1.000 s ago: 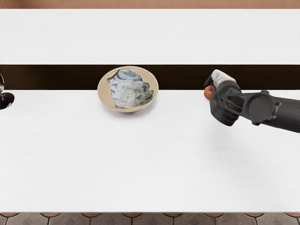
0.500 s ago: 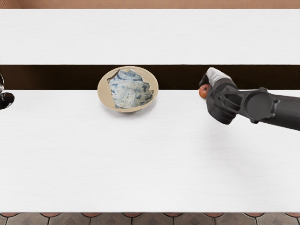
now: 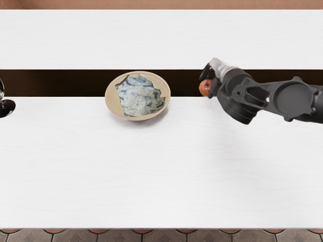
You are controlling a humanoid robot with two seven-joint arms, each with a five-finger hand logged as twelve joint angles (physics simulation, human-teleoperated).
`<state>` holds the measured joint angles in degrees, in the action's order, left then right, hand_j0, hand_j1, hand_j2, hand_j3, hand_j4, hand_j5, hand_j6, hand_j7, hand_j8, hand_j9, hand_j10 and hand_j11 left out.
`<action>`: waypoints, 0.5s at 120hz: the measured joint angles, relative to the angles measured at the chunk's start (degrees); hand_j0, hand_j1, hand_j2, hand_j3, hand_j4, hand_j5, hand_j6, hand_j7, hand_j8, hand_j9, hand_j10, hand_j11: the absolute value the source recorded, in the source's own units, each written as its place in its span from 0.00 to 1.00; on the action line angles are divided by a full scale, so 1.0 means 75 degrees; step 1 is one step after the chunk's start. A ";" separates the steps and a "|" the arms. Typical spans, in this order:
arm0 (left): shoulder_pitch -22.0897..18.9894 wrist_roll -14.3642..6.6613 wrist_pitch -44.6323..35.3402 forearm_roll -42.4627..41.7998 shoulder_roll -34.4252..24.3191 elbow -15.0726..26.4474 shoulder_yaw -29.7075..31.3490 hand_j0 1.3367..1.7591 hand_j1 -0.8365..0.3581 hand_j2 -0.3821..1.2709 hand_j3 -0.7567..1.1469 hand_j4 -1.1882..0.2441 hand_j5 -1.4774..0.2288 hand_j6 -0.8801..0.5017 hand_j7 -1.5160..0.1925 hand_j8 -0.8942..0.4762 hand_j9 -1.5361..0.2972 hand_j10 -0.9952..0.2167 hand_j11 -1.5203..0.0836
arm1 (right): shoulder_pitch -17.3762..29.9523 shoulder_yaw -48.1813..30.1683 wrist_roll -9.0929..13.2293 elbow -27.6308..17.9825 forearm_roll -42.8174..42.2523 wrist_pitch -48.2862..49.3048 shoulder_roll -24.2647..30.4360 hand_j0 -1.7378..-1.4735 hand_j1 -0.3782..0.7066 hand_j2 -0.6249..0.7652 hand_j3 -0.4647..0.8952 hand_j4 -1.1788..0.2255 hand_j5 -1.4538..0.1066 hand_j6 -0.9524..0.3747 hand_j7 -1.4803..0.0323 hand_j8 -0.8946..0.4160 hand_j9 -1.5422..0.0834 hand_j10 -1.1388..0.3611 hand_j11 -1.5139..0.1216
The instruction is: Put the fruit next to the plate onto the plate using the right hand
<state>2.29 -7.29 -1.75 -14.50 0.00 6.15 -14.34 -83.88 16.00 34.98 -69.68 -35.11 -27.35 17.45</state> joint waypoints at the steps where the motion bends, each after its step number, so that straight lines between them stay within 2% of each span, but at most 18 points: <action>1: 0.0000 0.0000 0.0000 0.0000 0.0000 0.0000 -0.0001 0.76 0.99 0.23 0.40 0.83 0.87 0.64 0.89 0.65 0.84 0.82 0.95 | -0.0028 0.0000 0.0000 -0.0017 0.0010 0.0000 0.0000 0.30 0.61 0.63 0.34 0.39 0.38 0.33 0.42 0.29 0.42 0.34 0.40; 37: 0.0000 0.0000 0.0000 0.0000 0.0000 0.0000 0.0001 0.76 0.99 0.23 0.40 0.83 0.87 0.64 0.89 0.65 0.84 0.82 0.95 | -0.1028 0.0047 -0.0005 -0.0320 0.0625 -0.0004 -0.0474 0.30 0.64 0.70 0.34 0.40 0.37 0.34 0.42 0.30 0.41 0.34 0.39; 51: 0.0000 0.0000 -0.0001 0.0000 0.0000 0.0000 0.0001 0.76 0.99 0.23 0.40 0.83 0.87 0.64 0.89 0.65 0.84 0.82 0.95 | -0.1158 0.0068 -0.0006 -0.0129 0.0768 -0.0004 -0.0827 0.30 0.65 0.72 0.34 0.40 0.37 0.33 0.42 0.30 0.41 0.35 0.38; 60: 0.0000 0.0000 -0.0001 0.0000 0.0000 0.0000 0.0001 0.76 0.99 0.23 0.40 0.83 0.87 0.64 0.89 0.65 0.84 0.82 0.95 | -0.1170 0.0079 -0.0004 0.0185 0.0805 0.0016 -0.1156 0.30 0.64 0.69 0.34 0.40 0.37 0.34 0.42 0.31 0.41 0.34 0.39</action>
<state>2.29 -7.29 -1.76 -14.50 0.00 6.15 -14.33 -92.65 16.59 34.95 -68.29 -29.08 -27.22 8.78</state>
